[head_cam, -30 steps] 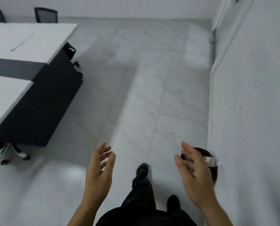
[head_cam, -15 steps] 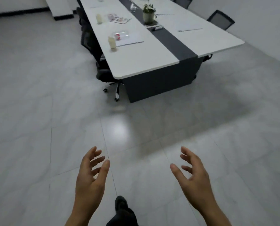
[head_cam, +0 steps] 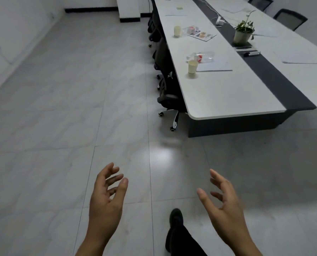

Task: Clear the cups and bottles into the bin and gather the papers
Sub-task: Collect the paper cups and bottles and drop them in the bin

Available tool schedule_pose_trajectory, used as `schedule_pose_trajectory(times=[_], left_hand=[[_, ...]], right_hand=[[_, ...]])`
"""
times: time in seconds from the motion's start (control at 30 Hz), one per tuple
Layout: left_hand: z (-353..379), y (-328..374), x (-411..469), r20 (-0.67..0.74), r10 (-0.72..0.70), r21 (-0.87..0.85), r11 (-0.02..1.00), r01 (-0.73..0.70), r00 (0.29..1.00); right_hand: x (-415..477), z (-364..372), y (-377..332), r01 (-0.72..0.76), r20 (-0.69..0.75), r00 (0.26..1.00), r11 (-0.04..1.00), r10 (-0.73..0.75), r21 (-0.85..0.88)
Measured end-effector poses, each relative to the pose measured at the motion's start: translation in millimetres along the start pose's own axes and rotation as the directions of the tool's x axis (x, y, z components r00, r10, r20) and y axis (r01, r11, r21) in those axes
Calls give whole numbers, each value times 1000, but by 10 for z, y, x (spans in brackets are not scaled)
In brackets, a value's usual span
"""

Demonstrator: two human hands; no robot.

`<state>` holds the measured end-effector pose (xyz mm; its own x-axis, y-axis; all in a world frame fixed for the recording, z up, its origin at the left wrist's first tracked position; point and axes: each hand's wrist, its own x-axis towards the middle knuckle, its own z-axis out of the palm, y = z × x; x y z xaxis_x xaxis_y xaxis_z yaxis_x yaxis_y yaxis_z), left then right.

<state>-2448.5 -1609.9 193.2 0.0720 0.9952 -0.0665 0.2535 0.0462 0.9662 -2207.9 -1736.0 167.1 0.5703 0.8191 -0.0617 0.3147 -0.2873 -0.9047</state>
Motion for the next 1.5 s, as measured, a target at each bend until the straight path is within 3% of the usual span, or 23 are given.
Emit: schedule_pose_trajectory(times=[0.13, 0.27, 0.5, 0.73, 1.0, 1.27, 1.5], left_hand=[[224, -82, 975, -3, -32, 29, 999, 32, 999], [396, 117, 2127, -43, -25, 63, 998, 27, 999], [345, 647, 3810, -180, -17, 9, 1000, 19, 984], [389, 446, 5686, -290, -62, -57, 997, 47, 955], [602, 893, 8294, -123, -35, -31, 999, 32, 992], [1519, 1245, 10645, 82, 18, 50, 998, -22, 996], [2346, 1597, 12303, 157, -16, 123, 992, -4, 987]], right_hand=[[985, 447, 36, -60, 9, 998, 997, 59, 51], [2283, 855, -143, 5, 54, 999, 999, -7, 52], [4307, 1512, -1131, 139, 215, 966, 990, -141, 23], [6094, 2567, -1497, 192, 336, 927, 981, -169, -38], [8031, 3207, -2119, 101, 217, 971, 995, -97, -8], [9965, 3586, -2128, -61, 19, 998, 988, 59, 143], [12072, 3796, -2325, -57, 25, 998, 991, 54, 120]])
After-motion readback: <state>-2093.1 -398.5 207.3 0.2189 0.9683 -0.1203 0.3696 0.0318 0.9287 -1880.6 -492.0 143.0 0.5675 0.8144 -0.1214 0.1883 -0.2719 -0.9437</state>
